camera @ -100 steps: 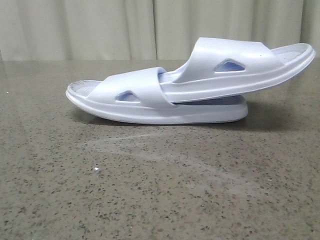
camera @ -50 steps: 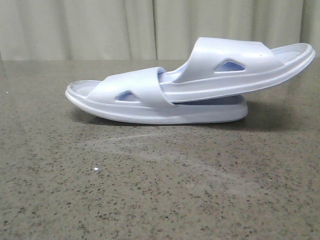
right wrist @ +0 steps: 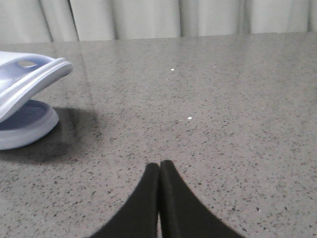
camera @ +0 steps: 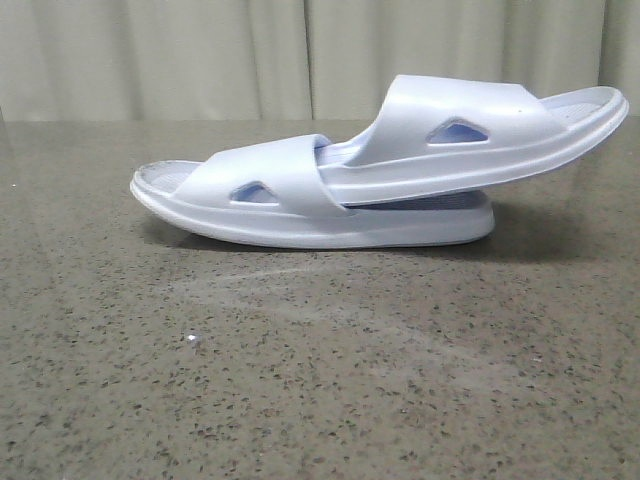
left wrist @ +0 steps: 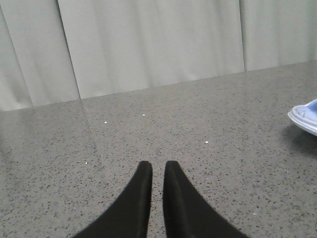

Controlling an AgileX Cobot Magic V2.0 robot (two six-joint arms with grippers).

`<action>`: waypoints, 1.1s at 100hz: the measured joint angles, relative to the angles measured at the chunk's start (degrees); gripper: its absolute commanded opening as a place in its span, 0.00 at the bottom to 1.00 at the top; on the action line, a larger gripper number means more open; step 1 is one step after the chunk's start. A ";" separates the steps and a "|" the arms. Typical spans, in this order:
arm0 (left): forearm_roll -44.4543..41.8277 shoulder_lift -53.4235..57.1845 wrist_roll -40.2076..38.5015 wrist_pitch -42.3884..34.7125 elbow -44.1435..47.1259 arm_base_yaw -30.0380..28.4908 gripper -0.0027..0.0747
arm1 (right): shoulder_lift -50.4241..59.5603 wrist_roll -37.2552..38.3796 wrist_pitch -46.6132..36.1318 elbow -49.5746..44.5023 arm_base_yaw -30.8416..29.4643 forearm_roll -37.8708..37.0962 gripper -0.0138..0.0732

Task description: Insert blue slippers together front up

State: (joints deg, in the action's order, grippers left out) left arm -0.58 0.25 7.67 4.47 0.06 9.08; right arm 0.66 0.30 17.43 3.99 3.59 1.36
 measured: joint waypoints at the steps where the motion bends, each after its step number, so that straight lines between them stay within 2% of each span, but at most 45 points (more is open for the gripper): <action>1: 0.00 0.00 0.00 0.00 0.00 0.00 0.06 | 0.00 -0.30 -0.50 -0.13 -0.10 0.16 0.04; 19: 0.00 0.00 0.00 0.00 0.00 0.00 0.06 | 0.00 -0.30 -5.57 -3.17 -0.65 -0.43 0.04; 33: 0.00 0.00 0.00 0.00 0.00 0.00 0.06 | 0.00 2.53 -6.51 -4.46 -0.65 -3.98 0.04; 52: 0.00 0.00 0.00 0.00 0.00 0.00 0.06 | 0.00 4.09 -9.29 -4.49 -0.65 -5.11 0.04; 110: 0.00 0.00 0.00 0.00 0.00 0.00 0.06 | 0.00 4.22 -9.64 -4.49 -0.65 -5.59 0.04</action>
State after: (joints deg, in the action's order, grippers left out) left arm -0.58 0.25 7.67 4.47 0.06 9.08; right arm 0.66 4.53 7.79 -0.50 2.94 -4.23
